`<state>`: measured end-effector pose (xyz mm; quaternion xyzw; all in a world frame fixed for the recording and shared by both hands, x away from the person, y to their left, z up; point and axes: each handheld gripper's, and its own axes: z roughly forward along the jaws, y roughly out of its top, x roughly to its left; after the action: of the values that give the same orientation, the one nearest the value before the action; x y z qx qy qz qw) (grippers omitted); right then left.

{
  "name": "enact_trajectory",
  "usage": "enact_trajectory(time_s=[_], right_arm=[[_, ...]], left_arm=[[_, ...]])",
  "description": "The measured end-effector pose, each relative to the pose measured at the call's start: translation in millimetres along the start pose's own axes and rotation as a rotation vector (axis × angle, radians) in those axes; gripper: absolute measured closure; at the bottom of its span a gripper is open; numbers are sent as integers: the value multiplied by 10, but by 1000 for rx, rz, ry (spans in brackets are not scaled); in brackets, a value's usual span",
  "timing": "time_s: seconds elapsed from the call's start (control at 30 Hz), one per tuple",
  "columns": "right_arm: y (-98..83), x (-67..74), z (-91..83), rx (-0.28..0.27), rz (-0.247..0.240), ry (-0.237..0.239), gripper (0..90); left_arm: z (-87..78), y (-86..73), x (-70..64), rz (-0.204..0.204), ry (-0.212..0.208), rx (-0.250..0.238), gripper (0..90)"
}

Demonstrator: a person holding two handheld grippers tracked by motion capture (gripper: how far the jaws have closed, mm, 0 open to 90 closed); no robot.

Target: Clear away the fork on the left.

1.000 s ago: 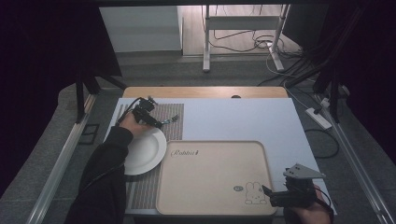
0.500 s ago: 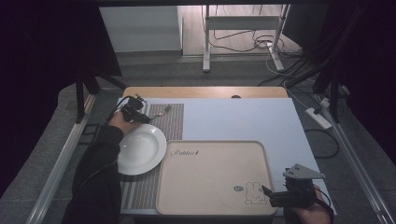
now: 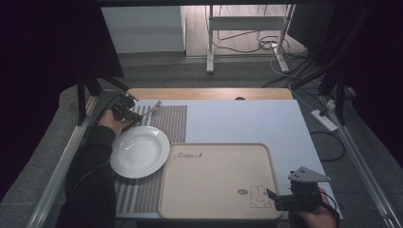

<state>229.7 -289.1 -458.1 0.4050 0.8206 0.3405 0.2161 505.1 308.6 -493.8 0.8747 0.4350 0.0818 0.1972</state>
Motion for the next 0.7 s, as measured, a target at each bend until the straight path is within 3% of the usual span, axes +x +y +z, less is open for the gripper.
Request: enact_trajectory(time_s=[0.1, 0.23, 0.5, 0.7], right_arm=[[0, 1, 0, -1, 0, 0, 0], [1, 3, -1, -1, -2, -1, 0], [2, 4, 0, -4, -3, -2, 0], [0, 4, -3, -4, -4, -3, 0]], left_arm=[[-107, -42, 24, -12, -9, -11, 779], [-190, -88, -11, -29, -50, -40, 779], [-215, -118, -265, -5, -93, -65, 779], [-222, -162, -429, 13, -95, -72, 778]])
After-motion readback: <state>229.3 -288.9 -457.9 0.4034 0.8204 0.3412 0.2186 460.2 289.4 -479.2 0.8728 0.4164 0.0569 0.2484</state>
